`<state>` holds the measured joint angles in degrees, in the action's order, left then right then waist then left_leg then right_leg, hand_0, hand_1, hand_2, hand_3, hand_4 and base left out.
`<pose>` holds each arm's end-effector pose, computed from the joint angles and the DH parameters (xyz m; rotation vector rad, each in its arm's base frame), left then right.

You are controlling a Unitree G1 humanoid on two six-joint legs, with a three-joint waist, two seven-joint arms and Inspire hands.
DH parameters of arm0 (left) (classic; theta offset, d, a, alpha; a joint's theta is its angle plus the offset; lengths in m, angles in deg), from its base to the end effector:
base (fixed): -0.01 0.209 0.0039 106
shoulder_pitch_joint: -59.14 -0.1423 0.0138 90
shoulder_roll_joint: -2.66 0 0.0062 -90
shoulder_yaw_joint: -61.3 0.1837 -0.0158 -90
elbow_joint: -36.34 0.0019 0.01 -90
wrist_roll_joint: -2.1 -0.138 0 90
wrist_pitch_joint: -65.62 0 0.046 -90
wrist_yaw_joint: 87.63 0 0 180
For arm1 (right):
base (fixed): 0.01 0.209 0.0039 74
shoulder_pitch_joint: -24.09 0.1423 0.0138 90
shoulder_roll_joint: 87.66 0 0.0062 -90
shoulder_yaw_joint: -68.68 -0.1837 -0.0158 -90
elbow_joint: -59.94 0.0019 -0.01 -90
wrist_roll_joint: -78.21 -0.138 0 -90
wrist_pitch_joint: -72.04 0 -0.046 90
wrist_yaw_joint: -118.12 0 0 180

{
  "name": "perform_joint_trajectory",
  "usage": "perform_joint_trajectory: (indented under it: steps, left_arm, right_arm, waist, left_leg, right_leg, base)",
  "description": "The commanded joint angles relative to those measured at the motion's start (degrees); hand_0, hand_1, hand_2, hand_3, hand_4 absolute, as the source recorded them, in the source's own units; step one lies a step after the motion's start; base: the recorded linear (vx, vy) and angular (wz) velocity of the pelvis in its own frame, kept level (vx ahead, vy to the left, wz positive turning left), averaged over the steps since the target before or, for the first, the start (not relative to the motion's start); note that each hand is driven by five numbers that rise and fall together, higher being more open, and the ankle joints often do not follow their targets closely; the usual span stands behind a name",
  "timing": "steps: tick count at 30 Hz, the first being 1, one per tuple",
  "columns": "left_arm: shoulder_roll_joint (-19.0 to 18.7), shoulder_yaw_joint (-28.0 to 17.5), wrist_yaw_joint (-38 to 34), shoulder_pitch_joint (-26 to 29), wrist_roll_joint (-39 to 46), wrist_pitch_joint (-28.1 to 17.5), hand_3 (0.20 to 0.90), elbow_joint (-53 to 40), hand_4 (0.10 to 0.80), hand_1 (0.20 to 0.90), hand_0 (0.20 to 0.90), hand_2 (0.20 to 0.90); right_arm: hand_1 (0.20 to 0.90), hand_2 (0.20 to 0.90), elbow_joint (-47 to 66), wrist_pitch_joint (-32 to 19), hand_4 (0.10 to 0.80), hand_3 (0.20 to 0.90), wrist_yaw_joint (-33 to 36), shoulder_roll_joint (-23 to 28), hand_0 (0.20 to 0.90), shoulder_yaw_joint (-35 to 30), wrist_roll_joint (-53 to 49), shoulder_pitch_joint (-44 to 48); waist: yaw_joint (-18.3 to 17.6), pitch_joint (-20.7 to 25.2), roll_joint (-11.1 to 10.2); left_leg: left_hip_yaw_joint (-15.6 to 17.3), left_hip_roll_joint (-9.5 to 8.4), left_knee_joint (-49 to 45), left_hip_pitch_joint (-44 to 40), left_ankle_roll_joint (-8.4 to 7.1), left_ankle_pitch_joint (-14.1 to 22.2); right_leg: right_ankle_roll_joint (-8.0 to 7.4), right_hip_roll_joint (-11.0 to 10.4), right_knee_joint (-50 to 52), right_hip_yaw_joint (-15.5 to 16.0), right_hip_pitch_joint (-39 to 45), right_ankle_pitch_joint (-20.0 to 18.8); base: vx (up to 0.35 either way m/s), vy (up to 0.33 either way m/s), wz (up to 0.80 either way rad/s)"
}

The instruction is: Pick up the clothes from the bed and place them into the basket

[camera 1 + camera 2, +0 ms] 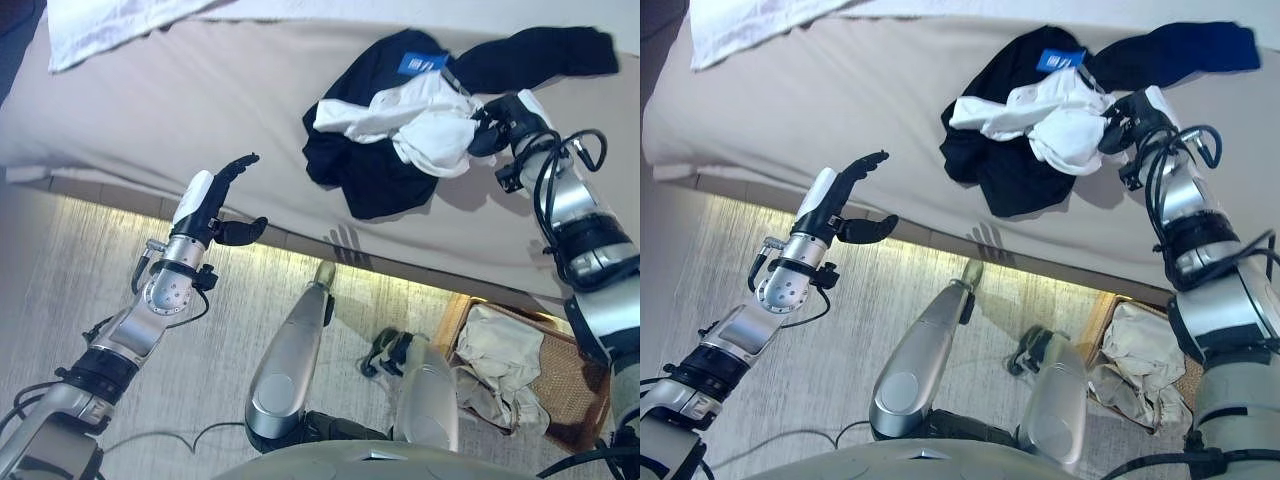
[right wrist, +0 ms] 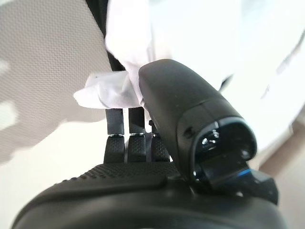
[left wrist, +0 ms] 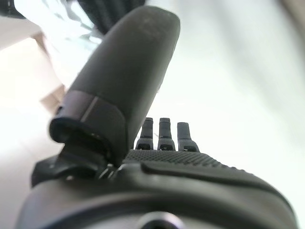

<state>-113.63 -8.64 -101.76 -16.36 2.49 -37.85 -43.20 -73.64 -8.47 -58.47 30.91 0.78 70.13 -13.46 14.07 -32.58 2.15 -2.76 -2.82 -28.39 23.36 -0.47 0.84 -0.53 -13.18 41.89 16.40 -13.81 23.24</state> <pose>0.2410 0.2275 0.0869 0.7259 -0.2661 -0.0943 0.3338 -0.2734 0.1901 -0.7399 0.0590 -0.2186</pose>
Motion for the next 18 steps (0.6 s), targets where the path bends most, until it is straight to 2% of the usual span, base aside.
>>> perform_joint_trajectory:
  steps: [1,9,18]
  left_arm:
    - [2.6,-5.1,0.1,-1.0,-1.6,-0.8,0.900,0.1,0.800,0.900,0.900,0.900]
    - [2.8,-5.3,2.9,-2.7,-1.3,1.9,0.900,4.4,0.800,0.900,0.900,0.900]
    - [1.5,-5.0,4.2,-6.4,-1.5,-0.8,0.900,11.5,0.800,0.900,0.900,0.900]
  right_arm:
    - [0.300,0.300,5.9,-6.8,0.100,0.200,1.2,6.6,0.300,-6.9,-3.8,-3.2]
    - [0.300,0.300,9.0,-5.7,0.100,0.200,-0.7,11.3,0.300,-15.8,-8.0,-11.4]
    - [0.300,0.300,11.2,-7.2,0.100,0.200,-1.3,19.0,0.300,-21.9,-10.6,-12.9]
  waist:
    - [-3.7,9.9,-2.2]
    - [-7.5,18.2,-4.3]
    - [-11.8,24.6,-5.0]
  left_leg:
    - [2.9,1.14,2.7,-10.4,1.08,9.7]
    - [5.6,2.08,12.2,-20.3,0.62,8.5]
    - [9.0,2.72,21.8,-26.6,0.01,6.0]
  right_leg:
    - [0.84,2.8,-10.0,1.1,3.7,-9.5]
    - [-0.98,6.0,-22.3,-0.8,12.6,-12.5]
    - [-3.17,8.6,-32.7,-4.4,16.2,-17.2]
  base:
    - [0.123,-0.010,-0.30]
    - [0.071,-0.018,-0.26]
    - [-0.014,0.002,-0.19]
